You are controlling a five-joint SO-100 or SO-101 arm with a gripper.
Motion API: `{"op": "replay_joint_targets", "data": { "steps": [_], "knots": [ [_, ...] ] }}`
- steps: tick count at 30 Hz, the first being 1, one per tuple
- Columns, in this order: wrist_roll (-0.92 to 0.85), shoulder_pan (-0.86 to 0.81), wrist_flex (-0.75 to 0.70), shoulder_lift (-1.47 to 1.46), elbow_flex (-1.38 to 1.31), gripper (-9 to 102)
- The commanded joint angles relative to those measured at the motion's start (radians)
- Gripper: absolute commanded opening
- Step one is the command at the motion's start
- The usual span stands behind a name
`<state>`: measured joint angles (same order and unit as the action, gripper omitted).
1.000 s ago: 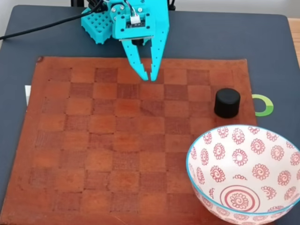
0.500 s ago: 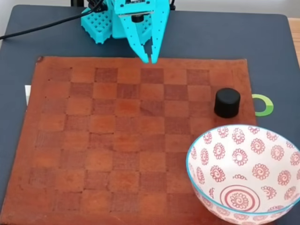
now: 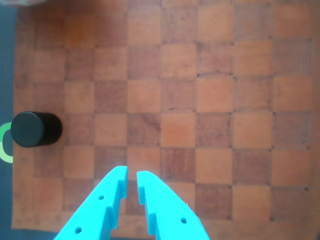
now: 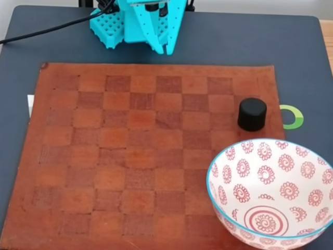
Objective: Grasp a black cylinder and put it in a bowl.
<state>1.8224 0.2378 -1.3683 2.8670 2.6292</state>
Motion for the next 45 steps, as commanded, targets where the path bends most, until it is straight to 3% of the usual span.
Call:
{"op": "replay_joint_targets", "data": {
  "steps": [1,17,27,33,45],
  "knots": [
    [-0.005,0.011,-0.003,-0.126,-0.121,0],
    [0.021,0.179,-0.074,-0.678,-0.483,1],
    [0.178,0.374,-0.071,-0.833,-0.565,1],
    [0.265,0.499,0.066,-0.876,-0.563,2],
    [0.325,0.571,0.256,-1.029,-0.565,23]
  ]
}}
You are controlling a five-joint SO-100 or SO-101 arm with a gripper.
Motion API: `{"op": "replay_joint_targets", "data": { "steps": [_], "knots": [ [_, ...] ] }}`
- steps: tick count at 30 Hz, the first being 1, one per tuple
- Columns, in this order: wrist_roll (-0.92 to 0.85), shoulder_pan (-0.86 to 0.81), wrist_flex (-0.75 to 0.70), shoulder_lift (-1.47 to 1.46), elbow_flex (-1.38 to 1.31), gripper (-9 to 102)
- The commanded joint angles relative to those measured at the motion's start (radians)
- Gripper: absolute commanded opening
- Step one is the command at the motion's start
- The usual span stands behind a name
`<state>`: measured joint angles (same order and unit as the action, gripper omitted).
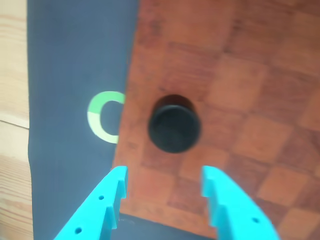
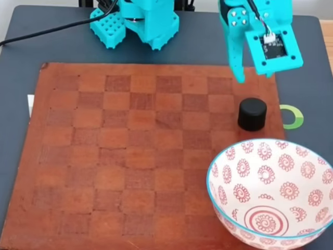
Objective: Grasp a black cylinder and put it in a bowl.
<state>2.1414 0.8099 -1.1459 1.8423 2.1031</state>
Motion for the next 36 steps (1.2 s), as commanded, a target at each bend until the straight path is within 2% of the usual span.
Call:
{"op": "replay_joint_targets", "data": {
  "steps": [1,7,17,27,36],
  "knots": [
    [0.006,-0.002,0.044,-0.015,-0.038,25],
    [0.008,0.011,0.114,-0.060,-0.035,34],
    [0.008,0.012,0.216,-0.179,-0.037,33],
    [0.002,0.002,0.201,-0.258,-0.023,33],
    [-0.003,-0.002,0.198,-0.255,-0.020,20]
  ]
}}
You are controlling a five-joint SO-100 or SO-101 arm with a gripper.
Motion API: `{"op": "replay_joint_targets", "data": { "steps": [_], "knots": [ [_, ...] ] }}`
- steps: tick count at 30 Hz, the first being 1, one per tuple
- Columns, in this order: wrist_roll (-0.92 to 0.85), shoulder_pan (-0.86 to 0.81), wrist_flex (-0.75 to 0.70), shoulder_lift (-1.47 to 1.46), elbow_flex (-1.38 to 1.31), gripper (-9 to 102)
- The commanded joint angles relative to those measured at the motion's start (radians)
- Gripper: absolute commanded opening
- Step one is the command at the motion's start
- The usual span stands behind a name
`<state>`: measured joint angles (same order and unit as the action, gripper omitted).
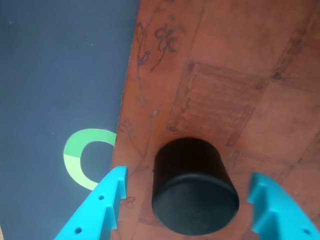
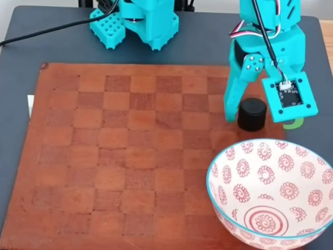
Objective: Grasp a black cylinder and put it in a bowl.
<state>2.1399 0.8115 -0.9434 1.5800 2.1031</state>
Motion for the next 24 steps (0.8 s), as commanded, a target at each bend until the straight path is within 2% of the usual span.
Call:
{"op": "replay_joint_targets", "data": {
  "steps": [1,8,14,24],
  "knots": [
    [0.000,-0.003,-0.005,0.008,-0.020,19],
    [-0.009,-0.021,-0.015,0.011,-0.018,13],
    [-0.006,-0.023,-0.169,0.023,-0.086,13],
    [-0.009,-0.025,-0.492,0.021,-0.385,13]
  ]
}}
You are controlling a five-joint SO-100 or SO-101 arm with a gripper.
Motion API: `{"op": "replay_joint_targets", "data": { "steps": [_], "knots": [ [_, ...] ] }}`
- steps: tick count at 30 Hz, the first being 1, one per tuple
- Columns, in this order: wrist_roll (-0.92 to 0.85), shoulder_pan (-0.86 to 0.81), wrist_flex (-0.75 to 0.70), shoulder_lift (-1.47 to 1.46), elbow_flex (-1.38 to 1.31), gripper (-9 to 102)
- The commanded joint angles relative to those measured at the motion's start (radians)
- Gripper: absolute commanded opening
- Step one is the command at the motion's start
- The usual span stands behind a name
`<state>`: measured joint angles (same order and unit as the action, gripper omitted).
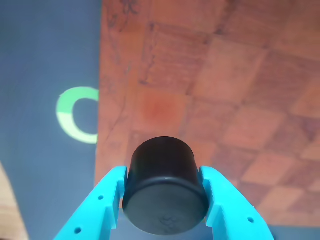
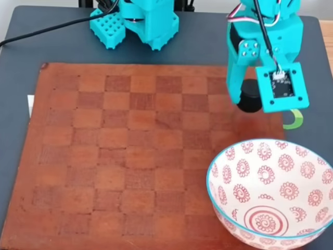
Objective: Grasp a black cylinder and put it in a bowl.
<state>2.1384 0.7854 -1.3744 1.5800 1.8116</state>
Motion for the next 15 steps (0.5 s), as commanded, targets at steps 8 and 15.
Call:
{"op": "replay_joint_targets", "data": {
  "steps": [8,15],
  "knots": [
    [-0.048,-0.034,-0.176,0.003,-0.310,13],
    [-0.137,-0.101,-0.183,0.003,-0.408,13]
  ]
}}
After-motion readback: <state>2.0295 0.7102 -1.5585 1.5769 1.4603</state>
